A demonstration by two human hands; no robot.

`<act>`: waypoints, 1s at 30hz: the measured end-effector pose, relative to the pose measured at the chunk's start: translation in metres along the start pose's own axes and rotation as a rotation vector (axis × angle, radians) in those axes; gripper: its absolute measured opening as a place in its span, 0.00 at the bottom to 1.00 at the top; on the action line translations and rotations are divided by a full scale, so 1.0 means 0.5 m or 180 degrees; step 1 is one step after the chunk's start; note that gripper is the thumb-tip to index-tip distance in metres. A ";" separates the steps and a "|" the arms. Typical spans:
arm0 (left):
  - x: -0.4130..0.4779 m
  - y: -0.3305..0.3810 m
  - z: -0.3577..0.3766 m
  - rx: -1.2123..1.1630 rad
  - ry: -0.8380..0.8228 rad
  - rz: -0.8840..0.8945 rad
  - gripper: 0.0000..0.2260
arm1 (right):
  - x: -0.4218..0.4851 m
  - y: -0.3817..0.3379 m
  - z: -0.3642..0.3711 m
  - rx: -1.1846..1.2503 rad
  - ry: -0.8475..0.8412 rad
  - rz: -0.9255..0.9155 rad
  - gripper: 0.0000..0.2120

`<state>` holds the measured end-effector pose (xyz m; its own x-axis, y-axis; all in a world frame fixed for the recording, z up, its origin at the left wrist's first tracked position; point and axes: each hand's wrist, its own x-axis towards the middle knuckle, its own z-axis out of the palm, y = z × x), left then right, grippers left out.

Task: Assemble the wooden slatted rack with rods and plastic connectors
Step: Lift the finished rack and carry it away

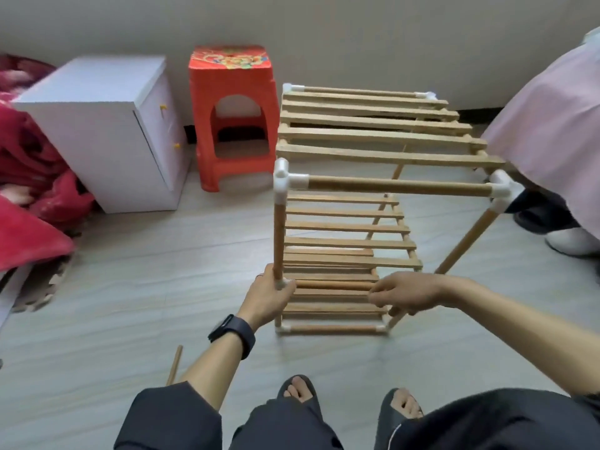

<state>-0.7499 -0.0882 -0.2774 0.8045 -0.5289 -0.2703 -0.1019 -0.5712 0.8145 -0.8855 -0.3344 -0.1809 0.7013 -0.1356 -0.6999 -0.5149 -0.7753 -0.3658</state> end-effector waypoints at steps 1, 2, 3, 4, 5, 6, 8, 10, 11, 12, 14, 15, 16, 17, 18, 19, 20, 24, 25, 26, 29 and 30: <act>0.004 -0.004 0.004 0.0017 0.0046 -0.0043 0.18 | -0.009 0.026 0.000 0.0246 0.0206 -0.0010 0.19; 0.005 -0.011 0.007 0.0003 0.0067 -0.0082 0.17 | -0.015 0.058 0.004 0.0481 0.0395 0.0027 0.19; 0.004 -0.017 0.011 -0.0018 0.0065 -0.0124 0.16 | -0.017 0.092 0.015 0.0667 0.0559 0.0093 0.20; 0.002 -0.023 0.014 -0.0051 0.0085 -0.0132 0.16 | -0.016 0.129 0.030 0.0827 0.0681 0.0199 0.22; 0.000 -0.028 0.018 -0.0096 0.0130 -0.0120 0.15 | -0.012 0.166 0.047 0.0988 0.0783 0.0352 0.25; -0.003 -0.032 0.022 -0.0145 0.0205 -0.0081 0.14 | -0.006 0.201 0.065 0.1160 0.0892 0.0531 0.30; -0.005 -0.033 0.029 -0.0219 0.0418 -0.0042 0.12 | 0.010 0.251 0.098 0.1709 0.1188 0.0793 0.38; -0.001 -0.031 0.040 -0.0269 0.0670 -0.0071 0.10 | 0.028 0.260 0.114 0.2409 0.1470 0.0703 0.41; 0.000 -0.029 0.046 -0.0277 0.0783 -0.0083 0.10 | 0.041 0.256 0.114 0.2656 0.1580 0.0464 0.39; 0.002 -0.025 0.050 -0.0288 0.0863 -0.0087 0.10 | 0.056 0.250 0.108 0.2781 0.1678 0.0208 0.36; 0.010 -0.013 0.054 -0.0296 0.0951 -0.0135 0.11 | 0.077 0.227 0.082 0.2857 0.1877 -0.0040 0.28; 0.016 -0.005 0.054 -0.0292 0.0981 -0.0151 0.11 | 0.087 0.219 0.068 0.2826 0.2011 -0.0001 0.25; 0.024 0.006 0.051 -0.0281 0.1010 -0.0152 0.10 | 0.094 0.215 0.053 0.2761 0.2131 0.0065 0.23; 0.033 0.019 0.047 -0.0260 0.1048 -0.0131 0.10 | 0.098 0.214 0.035 0.2686 0.2240 0.0100 0.21; 0.043 0.035 0.041 -0.0236 0.1103 -0.0097 0.10 | 0.101 0.218 0.016 0.2617 0.2341 0.0095 0.19; 0.054 0.052 0.033 -0.0222 0.1161 -0.0047 0.10 | 0.101 0.222 -0.006 0.2536 0.2457 0.0049 0.18; 0.066 0.071 0.024 -0.0225 0.1201 0.0013 0.11 | 0.100 0.225 -0.029 0.2462 0.2594 0.0013 0.17; 0.115 0.168 0.014 -0.0996 0.1321 0.0102 0.14 | 0.097 0.206 -0.125 0.2575 0.3332 -0.0197 0.17; 0.128 0.192 0.017 -0.1281 0.1410 0.0116 0.14 | 0.101 0.199 -0.144 0.2696 0.3540 -0.0251 0.16; 0.142 0.216 0.022 -0.1498 0.1494 0.0125 0.13 | 0.105 0.193 -0.159 0.2787 0.3724 -0.0265 0.16; 0.187 0.268 0.024 -0.1777 0.1560 -0.0122 0.16 | 0.118 0.187 -0.194 0.2863 0.3961 -0.0115 0.18; 0.202 0.275 0.021 -0.1768 0.1528 -0.0216 0.17 | 0.122 0.191 -0.205 0.2853 0.3947 -0.0055 0.18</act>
<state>-0.6886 -0.2268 -0.1979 0.9790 -0.0979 -0.1787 0.1662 -0.1236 0.9783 -0.8414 -0.4802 -0.1955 0.4330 -0.8979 0.0793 -0.3024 -0.2276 -0.9256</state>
